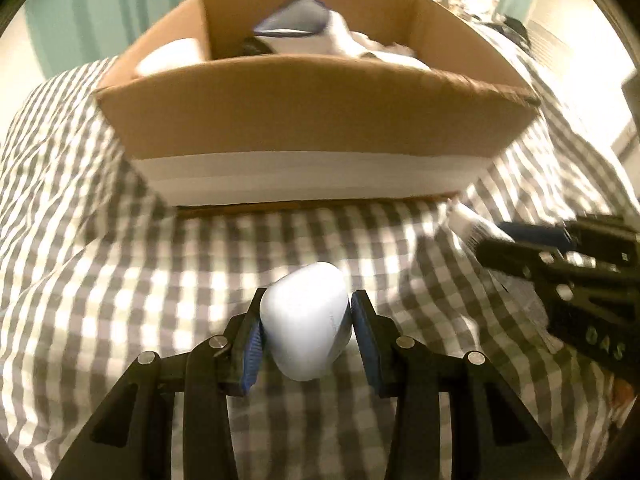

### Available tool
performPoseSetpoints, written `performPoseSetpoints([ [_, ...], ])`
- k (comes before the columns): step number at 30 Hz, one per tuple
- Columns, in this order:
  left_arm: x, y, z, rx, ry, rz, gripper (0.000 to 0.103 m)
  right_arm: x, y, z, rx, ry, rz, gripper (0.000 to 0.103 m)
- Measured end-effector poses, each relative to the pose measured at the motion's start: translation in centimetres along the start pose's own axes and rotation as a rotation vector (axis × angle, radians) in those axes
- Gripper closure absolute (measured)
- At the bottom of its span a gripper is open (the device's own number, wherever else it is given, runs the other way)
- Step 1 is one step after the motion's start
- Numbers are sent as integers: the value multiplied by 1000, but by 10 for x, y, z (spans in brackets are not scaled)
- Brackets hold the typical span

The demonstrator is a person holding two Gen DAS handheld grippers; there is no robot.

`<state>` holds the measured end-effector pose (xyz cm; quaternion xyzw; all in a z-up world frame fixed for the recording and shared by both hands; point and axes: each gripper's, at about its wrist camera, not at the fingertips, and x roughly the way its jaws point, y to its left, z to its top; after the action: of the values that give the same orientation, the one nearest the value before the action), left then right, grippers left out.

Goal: Organize objects
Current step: 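Grasp the toothpaste tube with the right gripper while the left grasps the white case, then lower the toothpaste and white case into the box and release both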

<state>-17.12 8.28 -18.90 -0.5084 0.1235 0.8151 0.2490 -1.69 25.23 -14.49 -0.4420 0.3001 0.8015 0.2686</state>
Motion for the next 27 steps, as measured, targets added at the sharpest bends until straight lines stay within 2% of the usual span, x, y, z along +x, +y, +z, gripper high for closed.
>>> performPoseSetpoints([
  [4,-14,22,0,-32,-13,8,62,-12,8,0,-28,-33,19,83],
  [10,-50,35,4,-23,-84,-11,62,-36,19,1,-50,-89,25,83],
  [14,-74,23,0,2,-121,-40,62,-54,35,10,-63,-142,8,83],
  [16,-73,9,26,6,-135,-53,62,-74,32,15,-70,-181,-12,83],
  [17,-82,3,21,14,-144,-49,62,-79,34,19,-72,-196,-19,83],
  [18,-85,2,25,62,-154,-59,62,-83,36,25,-73,-211,-23,83],
  [27,-106,-2,93,107,-254,-27,63,-108,34,87,-46,-319,-60,83],
])
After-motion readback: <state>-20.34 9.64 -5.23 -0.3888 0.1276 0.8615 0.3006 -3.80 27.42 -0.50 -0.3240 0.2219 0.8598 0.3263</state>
